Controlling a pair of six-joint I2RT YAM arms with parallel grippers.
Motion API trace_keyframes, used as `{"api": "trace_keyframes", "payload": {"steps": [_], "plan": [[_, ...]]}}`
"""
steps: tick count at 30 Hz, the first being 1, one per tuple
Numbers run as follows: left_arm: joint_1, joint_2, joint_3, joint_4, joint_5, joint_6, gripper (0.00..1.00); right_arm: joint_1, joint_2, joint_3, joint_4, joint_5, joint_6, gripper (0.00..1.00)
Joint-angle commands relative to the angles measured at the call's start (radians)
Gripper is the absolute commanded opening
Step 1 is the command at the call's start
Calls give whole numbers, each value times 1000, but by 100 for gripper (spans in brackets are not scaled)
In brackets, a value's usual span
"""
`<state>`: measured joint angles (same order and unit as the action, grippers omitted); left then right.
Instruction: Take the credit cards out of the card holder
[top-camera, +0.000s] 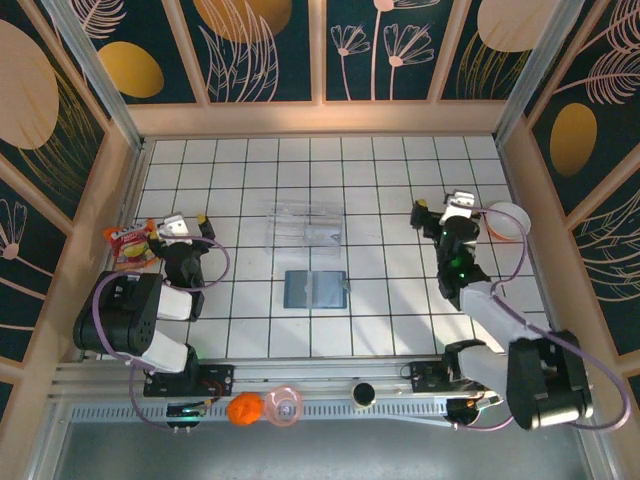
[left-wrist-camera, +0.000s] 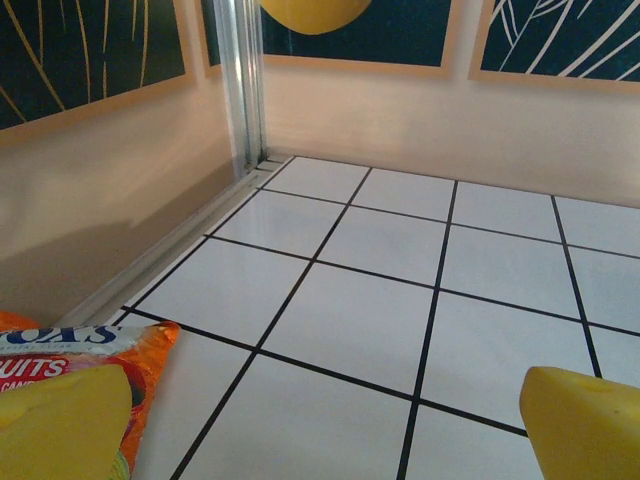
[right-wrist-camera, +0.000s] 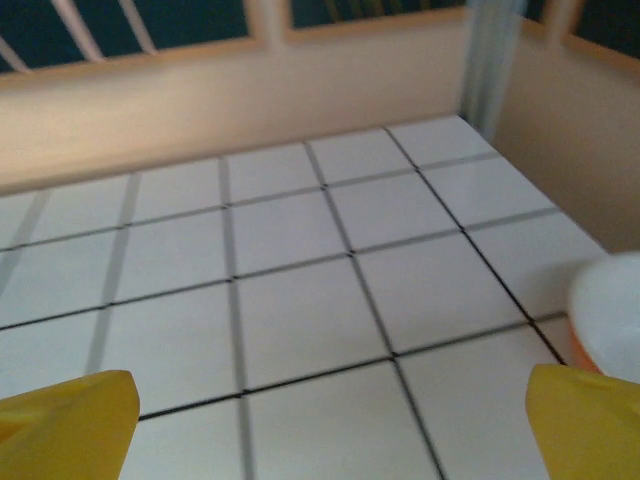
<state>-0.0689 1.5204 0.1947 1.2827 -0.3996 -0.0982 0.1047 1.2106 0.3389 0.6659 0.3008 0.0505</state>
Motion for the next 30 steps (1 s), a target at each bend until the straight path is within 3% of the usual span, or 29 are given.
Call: {"api": "trace_keyframes", "payload": {"steps": [1,5,12,30], "plan": [[6,0,16,45,13,-5,99,-63,56,-73,311,-26,-16,99],[7,1,16,47,12,-5,99,-117,171,-114,504,-117,8,99],[6,2,17,44,12,-5,99,-112,360,-140,712,-187,-25,99],[6,0,18,46,12,-6,99,-112,357,-137,699,-187,-22,99]]}}
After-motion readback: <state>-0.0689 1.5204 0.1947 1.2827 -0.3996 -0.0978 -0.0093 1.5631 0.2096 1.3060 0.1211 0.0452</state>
